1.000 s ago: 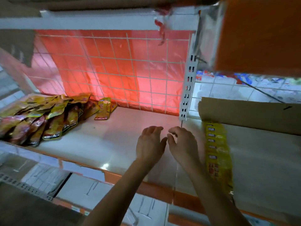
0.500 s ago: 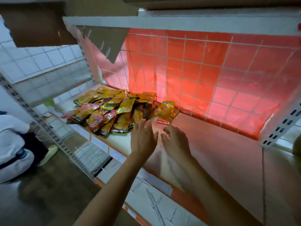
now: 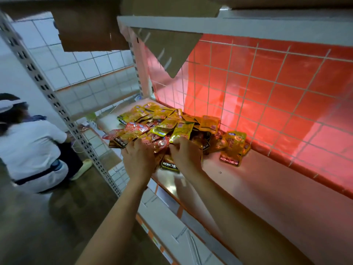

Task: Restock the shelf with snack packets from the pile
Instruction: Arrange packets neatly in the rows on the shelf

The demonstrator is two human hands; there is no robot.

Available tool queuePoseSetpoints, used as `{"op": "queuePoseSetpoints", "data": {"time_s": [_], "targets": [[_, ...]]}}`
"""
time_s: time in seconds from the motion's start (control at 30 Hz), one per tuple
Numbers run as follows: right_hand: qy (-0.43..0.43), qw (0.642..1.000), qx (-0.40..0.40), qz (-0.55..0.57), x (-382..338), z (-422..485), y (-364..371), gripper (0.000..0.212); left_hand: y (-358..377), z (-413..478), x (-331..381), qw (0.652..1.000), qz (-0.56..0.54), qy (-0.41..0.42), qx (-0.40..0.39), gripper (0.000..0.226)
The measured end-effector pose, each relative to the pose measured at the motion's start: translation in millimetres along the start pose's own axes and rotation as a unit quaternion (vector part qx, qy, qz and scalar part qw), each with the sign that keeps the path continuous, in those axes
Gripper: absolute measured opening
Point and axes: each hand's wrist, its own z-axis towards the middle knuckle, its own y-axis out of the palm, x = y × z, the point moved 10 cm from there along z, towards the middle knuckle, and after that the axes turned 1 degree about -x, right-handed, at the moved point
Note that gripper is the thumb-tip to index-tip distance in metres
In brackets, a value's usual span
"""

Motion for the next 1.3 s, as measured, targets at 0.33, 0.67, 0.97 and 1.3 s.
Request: {"op": "queuePoseSetpoints", "data": {"time_s": [0.33, 0.67, 0.97, 1.3], "targets": [[0.077, 0.993, 0.014, -0.089, 2, 25, 32, 0.039, 13, 1, -28, 0.997, 0.033, -0.065, -0.03, 0.056], [0.107, 0.994, -0.002, 0.013, 28, 10, 14, 0.012, 13, -22, 0, 0.995, -0.087, 0.039, -0.015, 0.046], [0.155, 0.928, 0.103, 0.323, 89, -37, -31, 0.006, 23, -89, 76, 0.974, -0.143, 0.173, -0.027, 0.04], [0.146, 0.889, 0.182, 0.395, 143, -87, -123, 0.018, 4, -148, 150, 0.907, -0.236, 0.348, 0.009, 0.037]]}}
